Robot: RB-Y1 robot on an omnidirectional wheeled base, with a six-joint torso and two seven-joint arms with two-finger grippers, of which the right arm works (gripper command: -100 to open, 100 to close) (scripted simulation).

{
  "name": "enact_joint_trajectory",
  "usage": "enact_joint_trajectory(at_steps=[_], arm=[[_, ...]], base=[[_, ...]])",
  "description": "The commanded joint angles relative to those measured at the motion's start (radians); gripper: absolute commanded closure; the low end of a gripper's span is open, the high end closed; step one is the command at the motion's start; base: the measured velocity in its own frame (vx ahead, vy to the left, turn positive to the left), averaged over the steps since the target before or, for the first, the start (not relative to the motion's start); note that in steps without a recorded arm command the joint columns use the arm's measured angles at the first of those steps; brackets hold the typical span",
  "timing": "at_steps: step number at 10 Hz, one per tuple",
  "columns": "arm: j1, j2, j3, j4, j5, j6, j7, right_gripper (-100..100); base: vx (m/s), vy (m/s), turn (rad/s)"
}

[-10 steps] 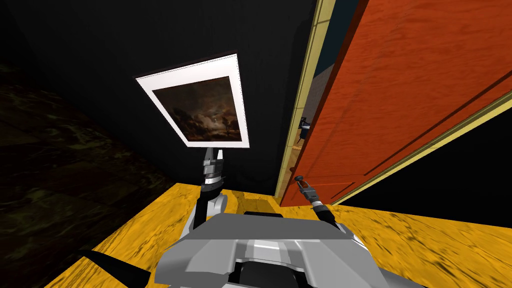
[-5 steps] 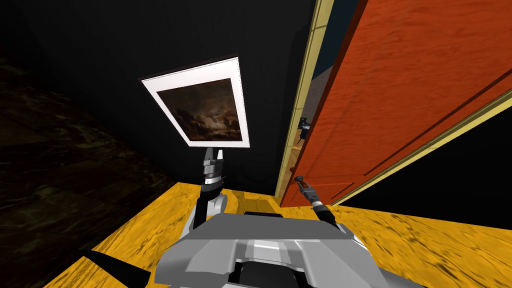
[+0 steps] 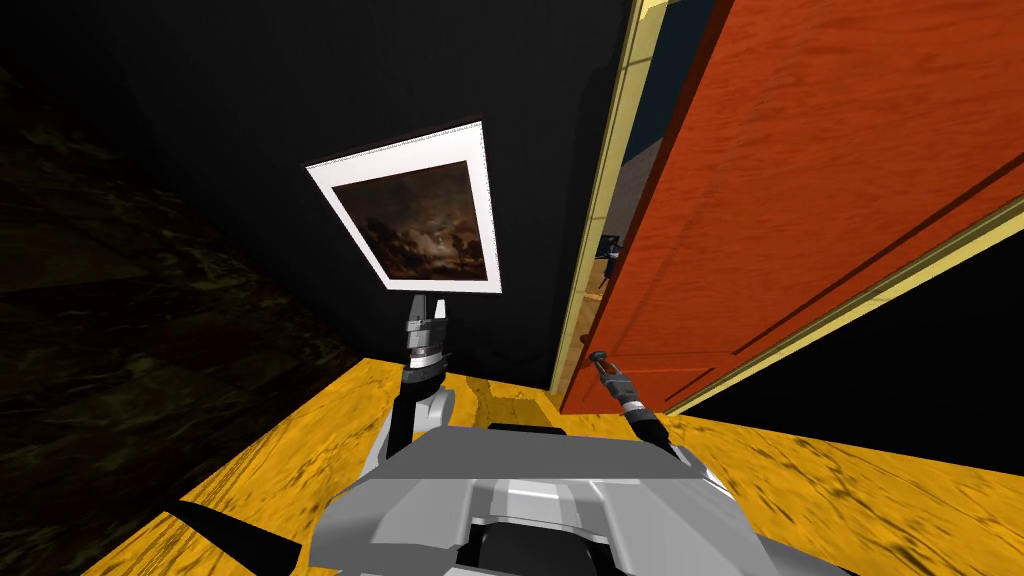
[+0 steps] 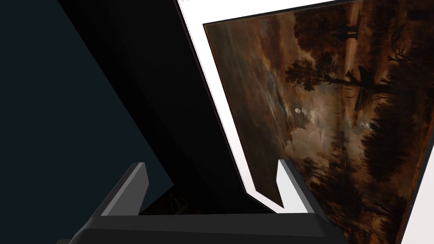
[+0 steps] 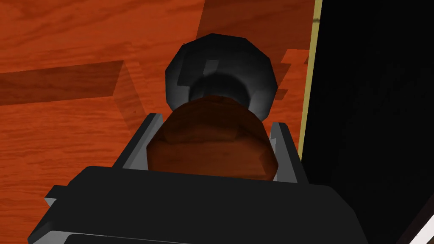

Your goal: Pull the door open

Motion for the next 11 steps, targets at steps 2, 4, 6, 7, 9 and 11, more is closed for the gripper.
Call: enact_joint_trajectory(at_steps=[2,4,6,7,9,11], arm=[[0.001,0.002,0.010,-0.004,-0.028,0.005,-0.077,100],[0.000,0.003,0.014,-0.006,-0.039,0.008,-0.114,100],[0.000,0.004,0.023,-0.009,-0.063,0.013,-0.171,100],[0.000,0.004,0.023,-0.009,-0.063,0.013,-0.181,100],[-0.001,0.005,0.033,-0.014,-0.091,0.020,-0.243,100],[-0.001,0.005,0.038,-0.016,-0.105,0.023,-0.291,100]], base=[[-0.044,-0.027,0.072],[-0.035,-0.017,0.039],[-0.053,-0.024,0.074],[-0.036,-0.026,0.040],[-0.037,-0.029,0.075],[-0.044,-0.020,0.051]])
